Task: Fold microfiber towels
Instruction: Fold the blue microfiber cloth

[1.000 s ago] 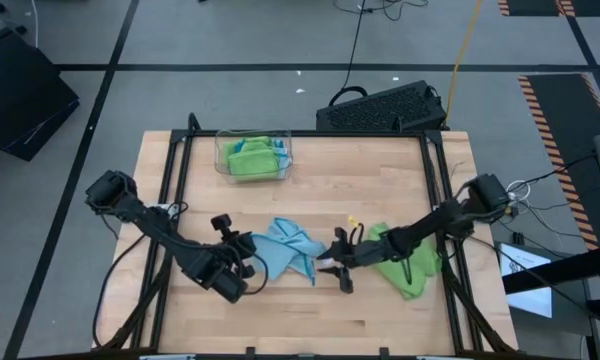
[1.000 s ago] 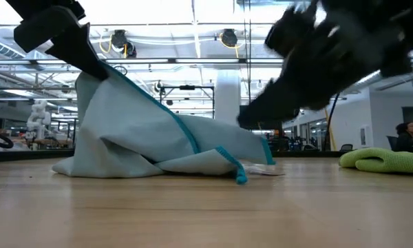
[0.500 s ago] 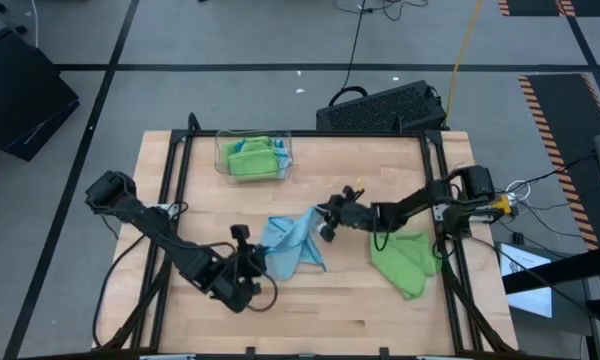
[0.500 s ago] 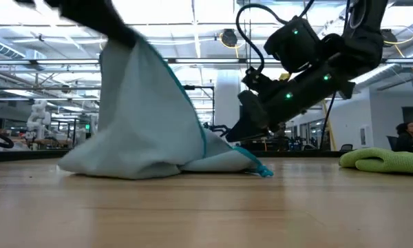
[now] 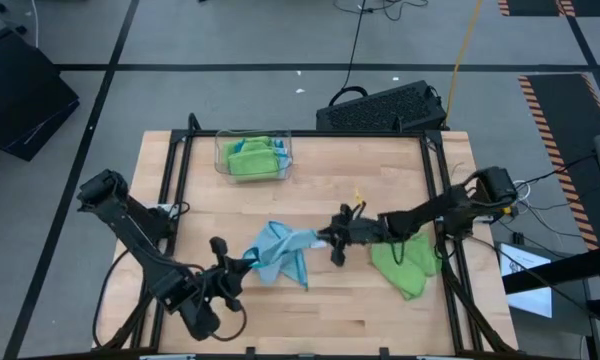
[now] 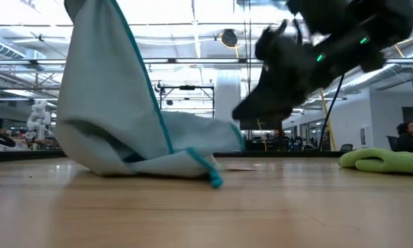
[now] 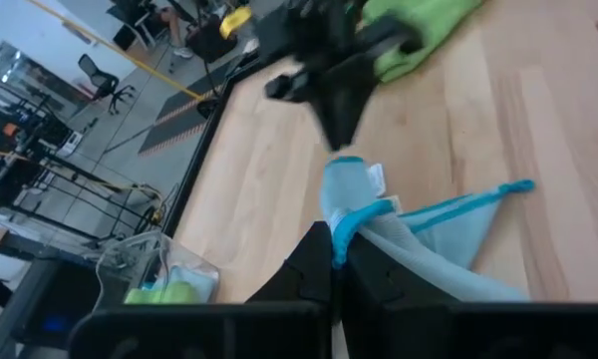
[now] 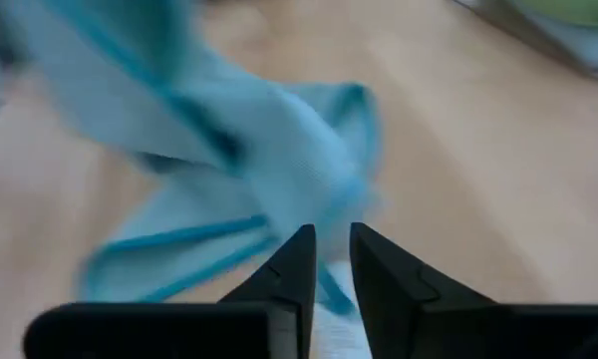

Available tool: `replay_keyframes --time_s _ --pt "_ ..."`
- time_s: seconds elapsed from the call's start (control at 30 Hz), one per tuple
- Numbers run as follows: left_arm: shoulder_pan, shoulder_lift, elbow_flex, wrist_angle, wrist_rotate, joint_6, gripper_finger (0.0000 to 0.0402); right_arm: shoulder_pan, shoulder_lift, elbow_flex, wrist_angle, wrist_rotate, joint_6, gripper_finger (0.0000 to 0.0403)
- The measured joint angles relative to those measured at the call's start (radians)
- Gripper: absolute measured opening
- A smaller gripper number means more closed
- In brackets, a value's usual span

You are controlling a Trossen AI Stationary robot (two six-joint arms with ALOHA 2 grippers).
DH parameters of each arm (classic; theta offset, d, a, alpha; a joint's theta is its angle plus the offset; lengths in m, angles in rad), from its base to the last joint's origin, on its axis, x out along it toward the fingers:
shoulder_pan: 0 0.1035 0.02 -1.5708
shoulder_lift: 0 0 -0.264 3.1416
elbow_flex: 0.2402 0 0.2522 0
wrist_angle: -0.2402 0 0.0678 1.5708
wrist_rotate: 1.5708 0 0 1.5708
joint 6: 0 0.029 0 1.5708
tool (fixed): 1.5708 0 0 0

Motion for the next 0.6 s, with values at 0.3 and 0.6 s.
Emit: replay_keyframes --time_s 0.3,0.6 --pt "0.031 0.000 0.000 -0.009 -0.016 -0.026 0.0005 0.177 0.053 0.001 0.186 0.130 -0.027 0.0101" --pt "0.065 0.000 0.000 -0.005 -0.015 -0.022 0.0005 0.109 0.162 0.085 0.070 0.236 -0.080 0.0155"
